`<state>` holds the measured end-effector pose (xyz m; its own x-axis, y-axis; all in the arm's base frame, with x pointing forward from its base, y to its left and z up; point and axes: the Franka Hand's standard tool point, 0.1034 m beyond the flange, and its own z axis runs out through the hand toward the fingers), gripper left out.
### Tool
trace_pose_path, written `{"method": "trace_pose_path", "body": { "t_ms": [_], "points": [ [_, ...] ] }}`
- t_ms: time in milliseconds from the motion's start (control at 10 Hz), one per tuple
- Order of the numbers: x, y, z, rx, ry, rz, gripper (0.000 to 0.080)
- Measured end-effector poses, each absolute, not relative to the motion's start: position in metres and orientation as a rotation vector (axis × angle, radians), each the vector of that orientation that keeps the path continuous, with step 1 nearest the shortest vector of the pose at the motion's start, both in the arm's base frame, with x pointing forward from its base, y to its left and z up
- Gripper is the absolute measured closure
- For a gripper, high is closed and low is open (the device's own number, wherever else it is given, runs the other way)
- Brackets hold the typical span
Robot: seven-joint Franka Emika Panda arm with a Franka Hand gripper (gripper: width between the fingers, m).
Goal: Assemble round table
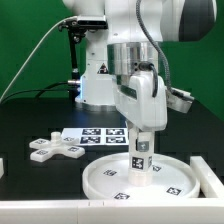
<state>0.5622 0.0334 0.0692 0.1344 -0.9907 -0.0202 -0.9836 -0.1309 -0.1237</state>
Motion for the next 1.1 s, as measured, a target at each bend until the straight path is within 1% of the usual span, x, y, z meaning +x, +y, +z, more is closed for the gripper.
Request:
{"method": "trace_pose_path", "body": {
  "t_ms": [100,200,300,400,500,700,1100],
  "points": [
    [0.562,0.033,0.069,-2.285,1.996,-0.101,0.0217],
    [0.562,0.033,0.069,-2.288,1.991,-0.101,0.0164],
    [0.565,0.031,0.081,-2.317,1.934,-0.102,0.0153],
    [0.567,0.027,0.101,-2.318,1.890,-0.105,0.0153],
    [0.568,0.022,0.110,-2.313,1.875,-0.114,0.0153],
    [0.566,0.024,0.103,-2.327,1.874,-0.109,0.0151],
    [0.566,0.021,0.104,-2.349,1.847,-0.114,0.0151]
  ]
}}
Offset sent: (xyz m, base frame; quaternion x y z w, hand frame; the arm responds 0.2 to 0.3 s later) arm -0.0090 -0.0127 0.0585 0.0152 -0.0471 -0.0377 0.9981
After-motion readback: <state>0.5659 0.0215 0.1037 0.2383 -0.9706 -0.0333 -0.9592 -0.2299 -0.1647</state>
